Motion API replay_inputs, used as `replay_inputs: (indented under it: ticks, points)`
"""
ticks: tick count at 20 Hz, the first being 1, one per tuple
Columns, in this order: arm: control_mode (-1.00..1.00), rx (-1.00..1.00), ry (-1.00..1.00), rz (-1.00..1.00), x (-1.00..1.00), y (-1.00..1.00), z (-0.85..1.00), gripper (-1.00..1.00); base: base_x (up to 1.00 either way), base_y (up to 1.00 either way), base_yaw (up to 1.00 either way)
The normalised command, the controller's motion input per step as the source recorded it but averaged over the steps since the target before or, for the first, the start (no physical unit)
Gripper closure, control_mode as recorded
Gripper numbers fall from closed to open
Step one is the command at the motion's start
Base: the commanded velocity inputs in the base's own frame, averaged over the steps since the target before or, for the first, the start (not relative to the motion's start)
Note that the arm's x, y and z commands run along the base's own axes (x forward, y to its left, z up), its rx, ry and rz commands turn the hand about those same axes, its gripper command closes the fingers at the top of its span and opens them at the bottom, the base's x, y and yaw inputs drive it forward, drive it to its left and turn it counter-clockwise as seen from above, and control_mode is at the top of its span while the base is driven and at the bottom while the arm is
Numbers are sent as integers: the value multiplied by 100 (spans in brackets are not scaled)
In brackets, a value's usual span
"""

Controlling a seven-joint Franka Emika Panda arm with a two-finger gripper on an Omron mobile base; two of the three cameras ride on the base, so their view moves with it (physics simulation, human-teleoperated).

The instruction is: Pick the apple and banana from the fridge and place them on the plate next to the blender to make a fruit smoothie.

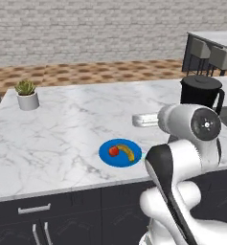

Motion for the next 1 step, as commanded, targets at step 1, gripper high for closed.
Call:
replay_inputs:
  ticks: [1]
  points:
    - [-100, 0, 4, 3, -59, 12, 100, -100, 0, 0, 0]
